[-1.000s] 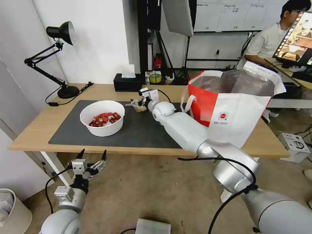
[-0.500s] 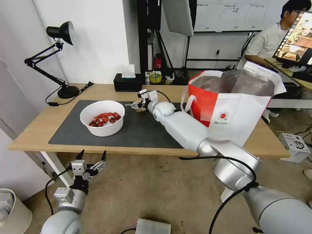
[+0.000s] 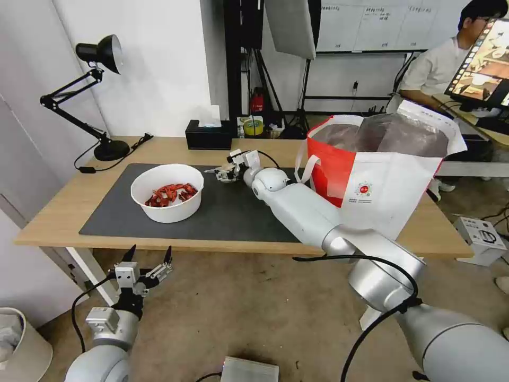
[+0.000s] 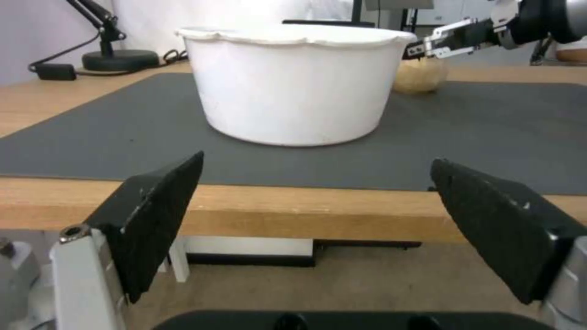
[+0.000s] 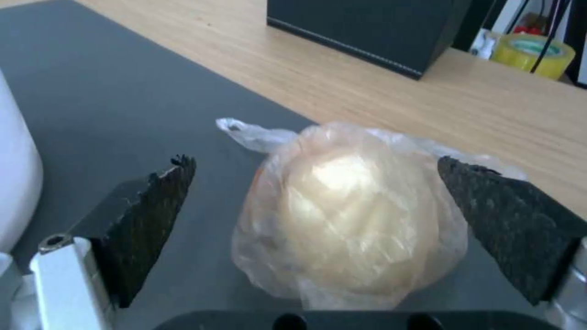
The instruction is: Pick up the trash from the table and place it into the takeout bag.
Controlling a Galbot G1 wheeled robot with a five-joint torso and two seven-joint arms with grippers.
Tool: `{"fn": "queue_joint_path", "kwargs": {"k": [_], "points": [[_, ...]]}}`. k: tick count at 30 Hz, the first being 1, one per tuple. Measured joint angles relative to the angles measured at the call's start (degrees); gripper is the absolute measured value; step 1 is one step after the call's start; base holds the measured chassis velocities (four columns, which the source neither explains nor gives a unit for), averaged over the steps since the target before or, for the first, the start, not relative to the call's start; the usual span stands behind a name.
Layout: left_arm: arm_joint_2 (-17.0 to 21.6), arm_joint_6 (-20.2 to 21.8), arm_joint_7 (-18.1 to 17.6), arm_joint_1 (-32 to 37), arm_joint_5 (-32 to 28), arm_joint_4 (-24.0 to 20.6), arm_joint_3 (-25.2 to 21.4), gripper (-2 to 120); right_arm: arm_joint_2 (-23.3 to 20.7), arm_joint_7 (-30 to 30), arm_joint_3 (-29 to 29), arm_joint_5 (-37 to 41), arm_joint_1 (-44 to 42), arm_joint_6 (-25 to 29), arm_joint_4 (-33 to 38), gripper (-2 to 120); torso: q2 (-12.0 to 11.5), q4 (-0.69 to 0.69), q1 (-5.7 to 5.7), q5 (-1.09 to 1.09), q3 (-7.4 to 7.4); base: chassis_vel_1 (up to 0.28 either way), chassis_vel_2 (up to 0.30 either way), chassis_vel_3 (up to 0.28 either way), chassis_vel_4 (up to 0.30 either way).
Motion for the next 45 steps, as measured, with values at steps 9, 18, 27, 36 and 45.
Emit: {"fn": "queue_joint_path", "kwargs": {"k": [9,18,27,36,45], "points": [[0.03,-0.21,0.03,0.37,-0.04,-0.03,-0.36,100,0.0,-1.37,1.03,-0.87,-0.15,0.0,-1.25,100,0.0,0.0,0.0,0.0,0.0,0.0,0.0,0.0,0.0],[-0.21,-0.25,0.06,0.48,-0.05,-0.08,-0.23,100,-0.02,-3.18,1.7,-1.47,-0.15,0.2,-2.96,100,0.0,0.0,0.0,0.0,0.0,0.0,0.0,0.0,0.0],[-0.43,-0.37,0.09,0.59,0.04,0.0,-0.18,100,-0.04,-3.77,1.85,-1.6,-0.07,0.44,-3.42,100,0.0,0.0,0.0,0.0,0.0,0.0,0.0,0.0,0.0],[-0.49,-0.54,0.09,0.74,0.06,-0.02,-0.32,100,-0.05,-4.24,1.92,-1.66,-0.07,0.57,-3.83,100,0.0,0.0,0.0,0.0,0.0,0.0,0.0,0.0,0.0],[-0.57,-0.65,0.09,1.14,0.06,-0.53,-0.55,100,-0.06,-4.78,1.99,-1.83,-0.04,1.02,-5.07,100,0.0,0.0,0.0,0.0,0.0,0.0,0.0,0.0,0.0]]}}
